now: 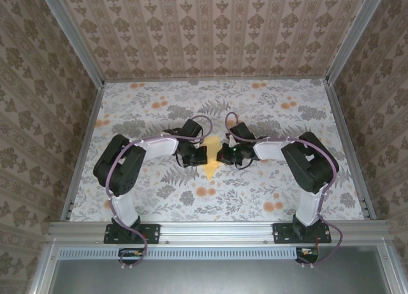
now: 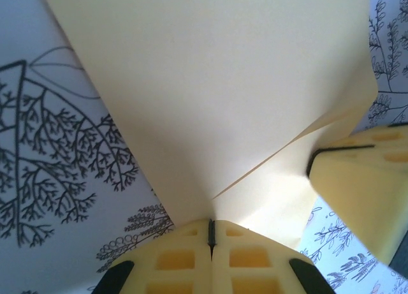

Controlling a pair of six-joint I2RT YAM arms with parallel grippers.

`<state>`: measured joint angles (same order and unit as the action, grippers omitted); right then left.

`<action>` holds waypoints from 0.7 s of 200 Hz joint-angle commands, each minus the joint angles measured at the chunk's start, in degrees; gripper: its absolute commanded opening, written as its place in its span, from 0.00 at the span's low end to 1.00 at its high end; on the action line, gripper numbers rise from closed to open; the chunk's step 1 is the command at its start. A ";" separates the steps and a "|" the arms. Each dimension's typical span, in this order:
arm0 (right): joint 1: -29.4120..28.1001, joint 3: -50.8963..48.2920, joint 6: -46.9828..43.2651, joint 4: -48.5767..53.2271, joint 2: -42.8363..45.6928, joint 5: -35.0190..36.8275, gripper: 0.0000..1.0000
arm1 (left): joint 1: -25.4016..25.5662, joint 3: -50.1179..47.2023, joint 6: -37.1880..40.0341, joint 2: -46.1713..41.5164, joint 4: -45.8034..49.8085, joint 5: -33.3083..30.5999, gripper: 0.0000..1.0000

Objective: Fold a paper plane with a square sheet of paper (pick it up from the middle)
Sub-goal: Third fold the triangle at the center of the table.

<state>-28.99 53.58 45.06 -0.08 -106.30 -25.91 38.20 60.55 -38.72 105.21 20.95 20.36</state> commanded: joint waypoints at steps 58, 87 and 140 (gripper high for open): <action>5.13 1.85 -5.27 6.48 5.78 2.97 0.00 | -0.32 -1.28 2.39 4.57 6.48 -5.58 0.00; 2.96 0.78 -3.20 3.42 5.72 -0.69 0.00 | -0.40 -0.74 2.97 4.74 6.55 -5.43 0.00; 0.00 3.75 -2.77 3.29 0.06 -2.67 0.00 | -0.49 -0.08 4.26 5.01 7.18 -5.24 0.00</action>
<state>-28.56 55.11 41.93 3.27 -103.35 -26.61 38.17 62.28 -36.34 106.15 22.87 20.36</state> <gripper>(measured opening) 0.057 0.053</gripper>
